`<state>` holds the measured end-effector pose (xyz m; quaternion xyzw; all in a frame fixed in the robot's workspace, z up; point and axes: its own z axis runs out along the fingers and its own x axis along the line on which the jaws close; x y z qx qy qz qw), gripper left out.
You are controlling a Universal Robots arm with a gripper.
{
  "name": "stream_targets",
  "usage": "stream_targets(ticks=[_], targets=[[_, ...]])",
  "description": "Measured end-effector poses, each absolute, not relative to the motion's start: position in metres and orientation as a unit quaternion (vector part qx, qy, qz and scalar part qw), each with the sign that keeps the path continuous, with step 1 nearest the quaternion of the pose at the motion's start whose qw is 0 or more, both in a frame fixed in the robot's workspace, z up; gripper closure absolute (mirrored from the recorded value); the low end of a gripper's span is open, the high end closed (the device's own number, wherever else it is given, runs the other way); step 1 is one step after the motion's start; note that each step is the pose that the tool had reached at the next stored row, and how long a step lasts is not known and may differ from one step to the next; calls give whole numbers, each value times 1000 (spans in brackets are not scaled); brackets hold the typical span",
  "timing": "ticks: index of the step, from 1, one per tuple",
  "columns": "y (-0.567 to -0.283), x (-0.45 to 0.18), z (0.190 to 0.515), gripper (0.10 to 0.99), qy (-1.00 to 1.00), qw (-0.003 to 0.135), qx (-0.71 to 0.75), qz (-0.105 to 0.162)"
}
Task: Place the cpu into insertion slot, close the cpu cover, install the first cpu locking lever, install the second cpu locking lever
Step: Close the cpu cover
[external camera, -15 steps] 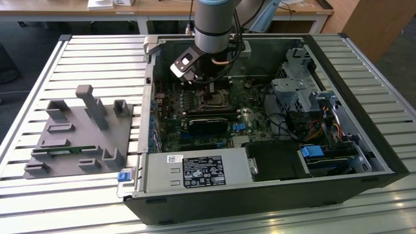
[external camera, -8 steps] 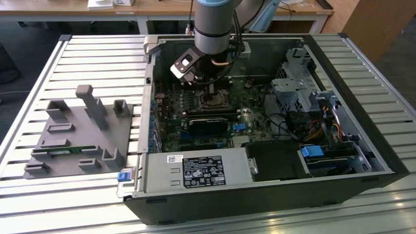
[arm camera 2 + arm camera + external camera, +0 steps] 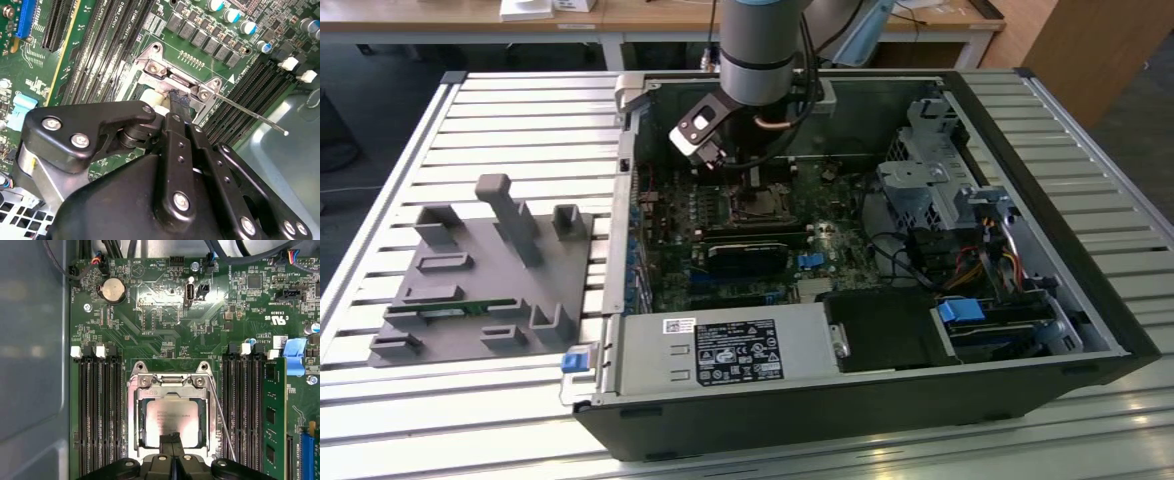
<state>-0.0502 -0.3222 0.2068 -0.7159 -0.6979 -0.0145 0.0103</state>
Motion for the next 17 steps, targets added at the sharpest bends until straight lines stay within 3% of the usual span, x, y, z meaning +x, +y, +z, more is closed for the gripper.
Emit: stream_targets(ticks=[17], targets=[[-322, -35, 207, 980, -698, 10, -716, -15]])
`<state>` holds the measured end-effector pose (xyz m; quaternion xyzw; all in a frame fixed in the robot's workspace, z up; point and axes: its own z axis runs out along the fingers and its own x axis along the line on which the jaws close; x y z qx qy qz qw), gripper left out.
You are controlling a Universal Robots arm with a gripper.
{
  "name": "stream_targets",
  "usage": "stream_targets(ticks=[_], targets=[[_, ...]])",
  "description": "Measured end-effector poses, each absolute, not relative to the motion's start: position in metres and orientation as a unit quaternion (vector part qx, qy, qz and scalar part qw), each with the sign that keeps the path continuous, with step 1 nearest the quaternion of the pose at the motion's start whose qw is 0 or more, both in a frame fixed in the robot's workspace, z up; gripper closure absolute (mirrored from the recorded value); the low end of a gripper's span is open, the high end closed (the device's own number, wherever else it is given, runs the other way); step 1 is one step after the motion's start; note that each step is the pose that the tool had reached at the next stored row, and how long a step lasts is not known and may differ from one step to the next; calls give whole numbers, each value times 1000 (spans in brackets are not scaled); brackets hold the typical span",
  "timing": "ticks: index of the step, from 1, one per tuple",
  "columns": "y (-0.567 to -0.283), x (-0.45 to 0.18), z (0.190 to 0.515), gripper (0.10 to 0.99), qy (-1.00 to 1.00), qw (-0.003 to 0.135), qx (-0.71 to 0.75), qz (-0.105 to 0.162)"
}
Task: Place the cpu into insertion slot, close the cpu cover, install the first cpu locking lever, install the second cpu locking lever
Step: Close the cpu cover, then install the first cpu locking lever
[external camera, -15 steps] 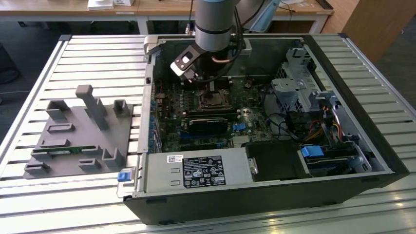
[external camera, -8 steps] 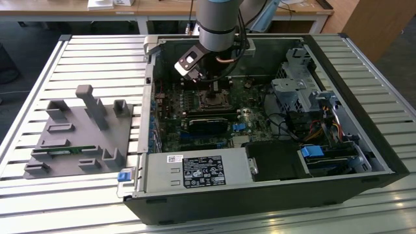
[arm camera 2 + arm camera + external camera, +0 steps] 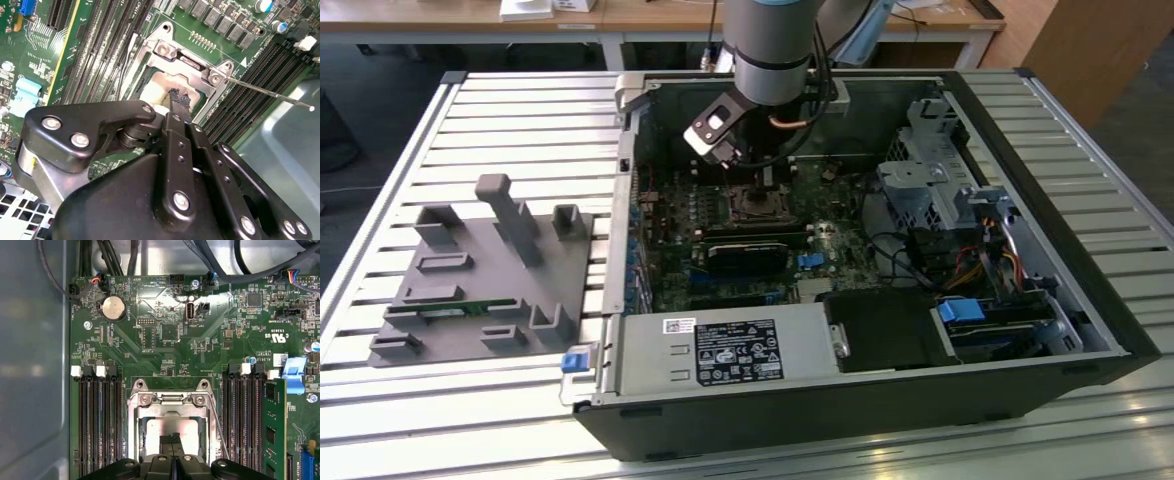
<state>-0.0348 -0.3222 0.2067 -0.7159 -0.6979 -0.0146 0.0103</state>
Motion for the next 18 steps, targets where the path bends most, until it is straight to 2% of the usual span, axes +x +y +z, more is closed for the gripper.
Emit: stream_targets(ticks=[18], targets=[[-322, -34, 221, 980, -697, 9, -717, -14]])
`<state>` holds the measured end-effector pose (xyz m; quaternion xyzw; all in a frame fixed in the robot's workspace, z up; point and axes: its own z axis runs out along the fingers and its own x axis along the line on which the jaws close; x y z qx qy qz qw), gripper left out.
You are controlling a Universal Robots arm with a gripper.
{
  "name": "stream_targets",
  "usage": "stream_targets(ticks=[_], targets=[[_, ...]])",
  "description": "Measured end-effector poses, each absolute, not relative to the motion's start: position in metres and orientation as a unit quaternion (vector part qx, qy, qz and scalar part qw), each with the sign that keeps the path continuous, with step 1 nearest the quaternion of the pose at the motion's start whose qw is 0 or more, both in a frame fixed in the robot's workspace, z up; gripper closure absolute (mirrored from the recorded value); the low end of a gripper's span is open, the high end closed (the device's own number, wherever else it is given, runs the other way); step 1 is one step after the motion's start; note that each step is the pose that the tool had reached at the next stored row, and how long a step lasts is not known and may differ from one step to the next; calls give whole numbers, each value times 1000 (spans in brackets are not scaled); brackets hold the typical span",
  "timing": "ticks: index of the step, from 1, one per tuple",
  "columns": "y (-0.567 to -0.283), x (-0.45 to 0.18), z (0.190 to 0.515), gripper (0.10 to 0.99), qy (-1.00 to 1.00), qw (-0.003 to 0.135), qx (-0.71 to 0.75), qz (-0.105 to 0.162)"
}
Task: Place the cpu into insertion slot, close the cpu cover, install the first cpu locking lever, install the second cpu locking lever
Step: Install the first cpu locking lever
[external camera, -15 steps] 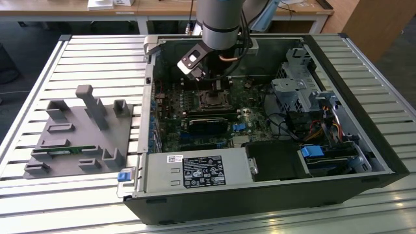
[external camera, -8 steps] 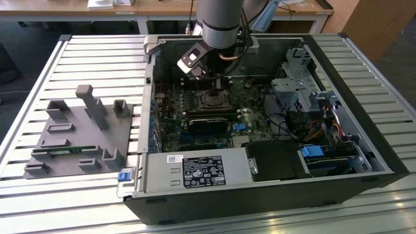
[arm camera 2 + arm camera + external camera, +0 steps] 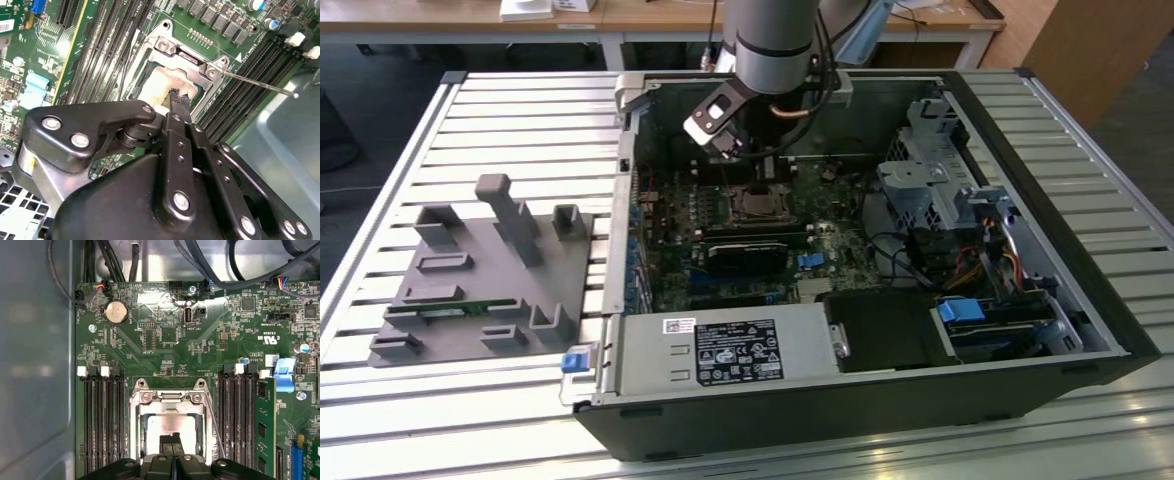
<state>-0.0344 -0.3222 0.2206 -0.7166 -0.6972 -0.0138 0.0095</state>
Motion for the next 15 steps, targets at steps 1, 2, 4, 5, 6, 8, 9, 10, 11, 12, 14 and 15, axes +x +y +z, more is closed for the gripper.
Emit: stream_targets(ticks=[1, 2, 4, 5, 6, 8, 9, 10, 11, 12, 14, 15], targets=[[-322, -34, 222, 980, -697, 9, -717, -14], [-322, -34, 223, 980, -697, 9, -717, -14], [-322, -34, 225, 980, -697, 9, -717, -13], [-322, -34, 226, 980, -697, 9, -717, -13], [-322, -34, 228, 980, -697, 9, -717, -13], [-322, -34, 230, 980, -697, 9, -717, -13], [-322, -34, 230, 980, -697, 9, -717, -13], [-322, -34, 232, 980, -697, 9, -717, -13], [-322, -34, 233, 980, -697, 9, -717, -13], [-322, -34, 234, 980, -697, 9, -717, -13], [-322, -34, 237, 980, -697, 9, -717, -13], [-322, -34, 239, 980, -697, 9, -717, -13]])
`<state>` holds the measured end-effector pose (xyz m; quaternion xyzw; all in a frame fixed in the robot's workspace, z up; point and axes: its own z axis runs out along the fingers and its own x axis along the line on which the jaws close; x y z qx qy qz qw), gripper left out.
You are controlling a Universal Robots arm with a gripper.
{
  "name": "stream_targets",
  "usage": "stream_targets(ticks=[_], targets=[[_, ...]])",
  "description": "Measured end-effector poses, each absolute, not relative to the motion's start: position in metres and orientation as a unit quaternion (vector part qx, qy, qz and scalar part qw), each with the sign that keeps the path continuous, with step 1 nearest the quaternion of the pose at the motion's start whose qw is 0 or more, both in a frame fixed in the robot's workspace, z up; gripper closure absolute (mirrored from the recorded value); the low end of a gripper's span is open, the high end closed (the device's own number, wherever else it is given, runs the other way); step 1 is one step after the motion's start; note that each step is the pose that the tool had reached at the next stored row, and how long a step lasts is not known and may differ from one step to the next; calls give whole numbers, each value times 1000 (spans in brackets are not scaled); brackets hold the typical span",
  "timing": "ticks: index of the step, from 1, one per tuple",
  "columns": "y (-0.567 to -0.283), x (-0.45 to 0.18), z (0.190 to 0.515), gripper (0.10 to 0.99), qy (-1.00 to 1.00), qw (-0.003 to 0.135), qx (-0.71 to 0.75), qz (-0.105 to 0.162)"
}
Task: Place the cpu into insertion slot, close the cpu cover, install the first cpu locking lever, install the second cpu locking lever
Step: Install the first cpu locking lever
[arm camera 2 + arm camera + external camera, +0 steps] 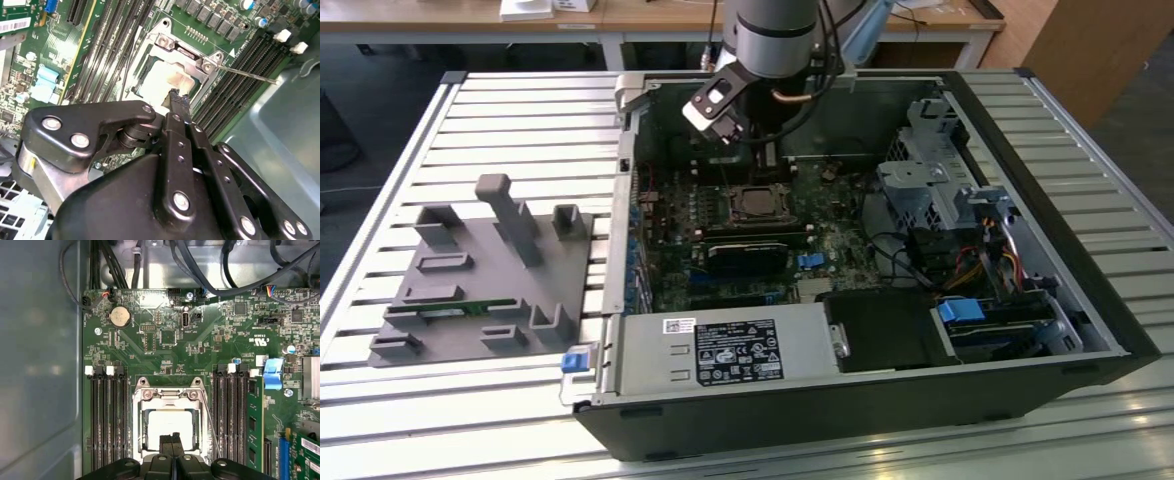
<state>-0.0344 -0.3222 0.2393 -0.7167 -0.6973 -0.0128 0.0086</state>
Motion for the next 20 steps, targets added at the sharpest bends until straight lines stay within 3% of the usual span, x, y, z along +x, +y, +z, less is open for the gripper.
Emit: stream_targets(ticks=[20], targets=[[-322, -34, 248, 980, -763, 9, -646, -11]])
